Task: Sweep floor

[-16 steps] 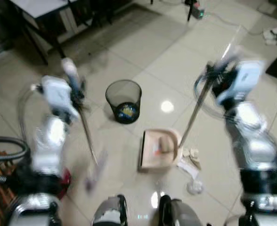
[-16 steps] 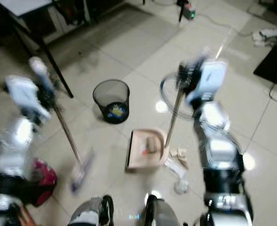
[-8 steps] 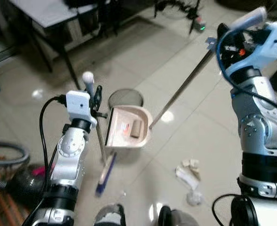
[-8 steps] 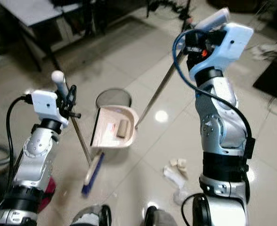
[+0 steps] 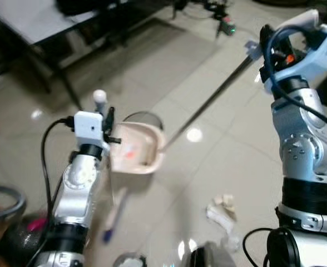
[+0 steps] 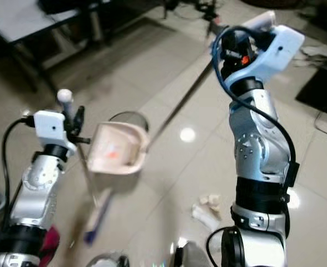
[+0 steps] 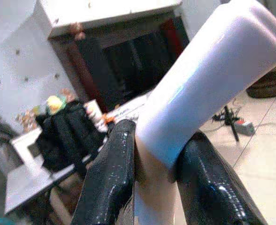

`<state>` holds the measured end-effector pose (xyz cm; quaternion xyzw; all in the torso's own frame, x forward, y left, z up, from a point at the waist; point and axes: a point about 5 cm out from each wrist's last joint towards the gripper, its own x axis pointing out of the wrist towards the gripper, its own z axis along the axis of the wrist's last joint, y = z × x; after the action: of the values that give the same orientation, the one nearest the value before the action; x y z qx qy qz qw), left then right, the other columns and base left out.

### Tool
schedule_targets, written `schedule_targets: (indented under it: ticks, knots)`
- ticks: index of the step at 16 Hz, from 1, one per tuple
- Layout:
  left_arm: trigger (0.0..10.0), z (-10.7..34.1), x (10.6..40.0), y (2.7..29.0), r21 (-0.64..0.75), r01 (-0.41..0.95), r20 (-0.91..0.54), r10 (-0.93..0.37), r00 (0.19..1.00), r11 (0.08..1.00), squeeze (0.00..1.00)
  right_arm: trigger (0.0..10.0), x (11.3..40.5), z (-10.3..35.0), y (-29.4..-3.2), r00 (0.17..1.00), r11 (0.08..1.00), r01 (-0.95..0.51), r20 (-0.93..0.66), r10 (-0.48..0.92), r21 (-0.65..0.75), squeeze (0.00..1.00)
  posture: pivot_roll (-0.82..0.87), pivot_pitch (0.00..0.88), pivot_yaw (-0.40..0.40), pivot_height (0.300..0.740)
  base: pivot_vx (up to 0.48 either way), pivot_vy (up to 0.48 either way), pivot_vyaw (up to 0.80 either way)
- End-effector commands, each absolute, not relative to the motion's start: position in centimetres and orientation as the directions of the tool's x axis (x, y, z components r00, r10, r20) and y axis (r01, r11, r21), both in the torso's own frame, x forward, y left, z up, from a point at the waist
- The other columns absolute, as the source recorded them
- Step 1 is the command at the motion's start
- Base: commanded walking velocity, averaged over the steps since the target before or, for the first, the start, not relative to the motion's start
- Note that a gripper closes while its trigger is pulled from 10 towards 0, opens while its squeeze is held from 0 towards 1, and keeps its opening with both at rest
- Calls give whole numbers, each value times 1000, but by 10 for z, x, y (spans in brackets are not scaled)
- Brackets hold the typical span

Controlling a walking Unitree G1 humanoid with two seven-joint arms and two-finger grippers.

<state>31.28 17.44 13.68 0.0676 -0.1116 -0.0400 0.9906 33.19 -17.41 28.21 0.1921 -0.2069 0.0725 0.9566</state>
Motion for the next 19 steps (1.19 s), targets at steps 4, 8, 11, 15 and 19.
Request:
schedule_targets:
  ticks: [4, 8, 11, 15, 19]
  knots:
    - [10000, 142, 311, 167, 129, 79, 239, -108, 965, 989, 0, 10000, 326, 293, -183, 882, 925, -207, 470, 36, 318, 0, -4, 96, 33, 740, 436, 0, 0]
    - [10000, 141, 311, 167, 143, 82, 231, -114, 966, 986, 0, 10000, 326, 294, -186, 875, 920, -212, 483, 29, 329, 0, -5, 90, 34, 740, 431, 0, 0]
    - [10000, 140, 311, 166, 143, 86, 230, -117, 966, 986, 0, 10000, 326, 294, -188, 876, 921, -205, 481, 21, 333, 0, -4, 83, 35, 740, 434, 0, 0]
    - [10000, 139, 311, 167, 151, 85, 227, -118, 967, 985, 0, 10000, 326, 292, -188, 877, 918, -209, 480, 23, 338, 0, -1, 78, 35, 740, 435, 0, 0]
    - [10000, 140, 310, 167, 156, 88, 227, -122, 966, 984, 0, 10000, 328, 291, -187, 884, 927, -197, 466, 28, 319, 0, 2, 78, 36, 740, 434, 0, 316]
